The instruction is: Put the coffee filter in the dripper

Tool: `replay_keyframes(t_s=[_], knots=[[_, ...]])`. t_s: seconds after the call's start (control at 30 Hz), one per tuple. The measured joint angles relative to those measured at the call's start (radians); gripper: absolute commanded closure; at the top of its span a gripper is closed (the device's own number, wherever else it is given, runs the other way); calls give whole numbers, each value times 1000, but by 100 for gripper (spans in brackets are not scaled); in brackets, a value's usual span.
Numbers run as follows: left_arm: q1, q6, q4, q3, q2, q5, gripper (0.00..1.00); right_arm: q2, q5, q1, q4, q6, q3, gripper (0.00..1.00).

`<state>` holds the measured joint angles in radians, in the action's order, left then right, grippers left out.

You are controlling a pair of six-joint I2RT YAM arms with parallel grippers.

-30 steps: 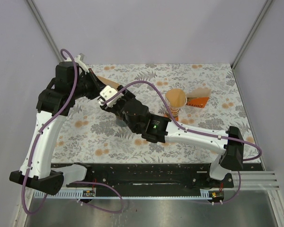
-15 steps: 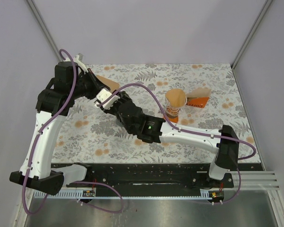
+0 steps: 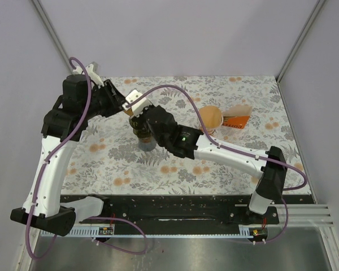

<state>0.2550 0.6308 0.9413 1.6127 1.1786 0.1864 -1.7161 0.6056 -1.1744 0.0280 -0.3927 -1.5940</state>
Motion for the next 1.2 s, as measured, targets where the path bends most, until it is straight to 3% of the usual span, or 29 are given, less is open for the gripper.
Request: replay_keyframes(t_s=[0.1, 0.23, 0.5, 0.7, 0.97, 1.2], knots=[[0, -61, -32, -3, -13, -16, 33, 0, -52, 55, -85, 86, -38, 100], [0, -155, -58, -3, -38, -26, 18, -5, -114, 99, -204, 182, -114, 100], [0, -325, -144, -38, -124, -98, 9, -60, -206, 142, -447, 375, -352, 100], [0, -289, -201, -116, -105, -121, 12, -131, -208, 143, -555, 465, -438, 100], [-2, -223, -233, -190, 31, -85, 35, -169, -204, 143, -610, 512, -418, 100], [-2, -210, -227, -233, 73, -92, 35, -169, -204, 143, -608, 532, -377, 100]])
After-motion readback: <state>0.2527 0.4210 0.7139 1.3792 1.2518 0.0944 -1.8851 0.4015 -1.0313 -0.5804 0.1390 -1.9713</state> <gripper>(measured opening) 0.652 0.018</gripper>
